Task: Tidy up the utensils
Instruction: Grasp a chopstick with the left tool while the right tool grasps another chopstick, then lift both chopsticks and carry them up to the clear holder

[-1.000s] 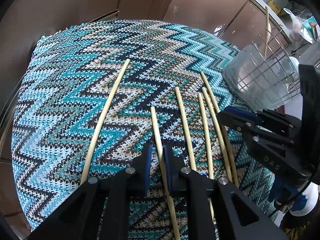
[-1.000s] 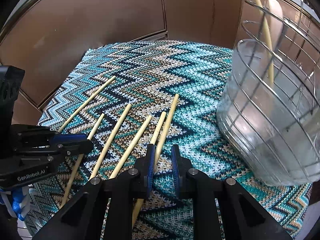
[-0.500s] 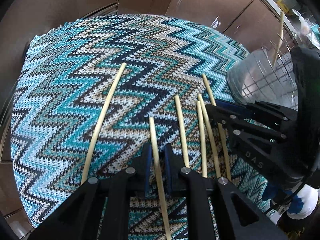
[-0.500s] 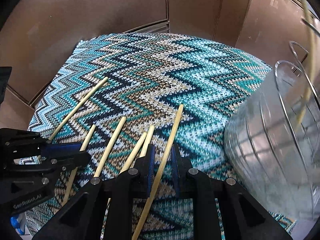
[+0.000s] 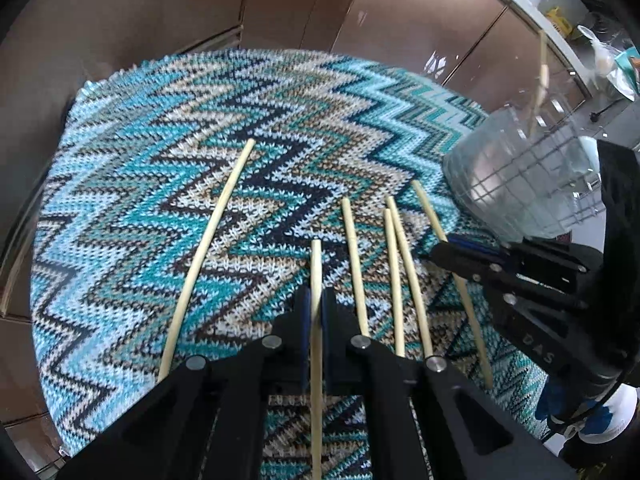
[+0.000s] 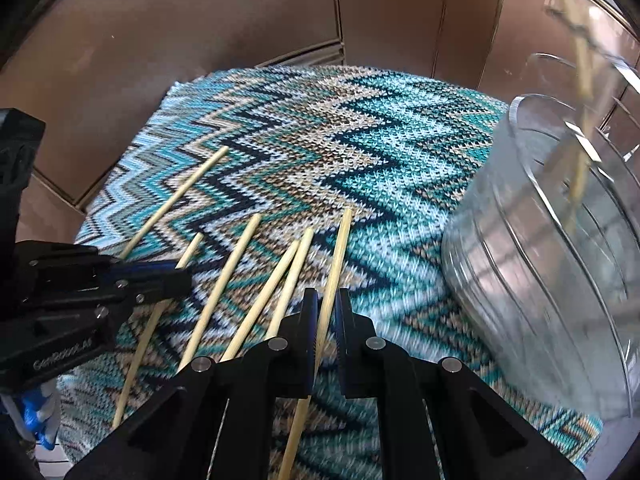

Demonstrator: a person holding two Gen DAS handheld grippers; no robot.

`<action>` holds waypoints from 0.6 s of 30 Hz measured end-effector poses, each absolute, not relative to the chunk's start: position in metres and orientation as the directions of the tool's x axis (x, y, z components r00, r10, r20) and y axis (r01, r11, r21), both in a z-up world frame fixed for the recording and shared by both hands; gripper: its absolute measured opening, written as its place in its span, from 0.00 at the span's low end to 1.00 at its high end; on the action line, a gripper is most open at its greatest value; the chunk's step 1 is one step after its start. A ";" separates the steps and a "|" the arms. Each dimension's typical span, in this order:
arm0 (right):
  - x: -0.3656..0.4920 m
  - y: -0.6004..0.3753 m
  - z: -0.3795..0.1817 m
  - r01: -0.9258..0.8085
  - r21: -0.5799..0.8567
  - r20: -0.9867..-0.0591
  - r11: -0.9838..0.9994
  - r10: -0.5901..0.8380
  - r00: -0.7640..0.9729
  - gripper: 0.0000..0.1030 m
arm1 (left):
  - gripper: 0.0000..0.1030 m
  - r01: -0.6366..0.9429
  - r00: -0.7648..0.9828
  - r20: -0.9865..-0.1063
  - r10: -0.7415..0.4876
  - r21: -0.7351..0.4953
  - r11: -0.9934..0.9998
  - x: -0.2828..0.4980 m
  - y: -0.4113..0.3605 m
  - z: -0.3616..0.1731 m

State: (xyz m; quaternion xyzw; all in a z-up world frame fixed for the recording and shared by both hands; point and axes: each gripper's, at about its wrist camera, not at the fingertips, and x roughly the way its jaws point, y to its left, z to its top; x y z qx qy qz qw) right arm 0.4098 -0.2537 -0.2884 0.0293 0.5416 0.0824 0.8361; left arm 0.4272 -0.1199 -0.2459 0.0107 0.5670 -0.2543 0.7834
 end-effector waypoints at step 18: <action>0.256 -0.247 -0.199 -0.215 0.203 -0.701 0.955 0.295 0.649 0.05 | 0.04 0.397 0.462 -0.725 -0.510 -0.346 0.850 0.311 -0.056 -0.159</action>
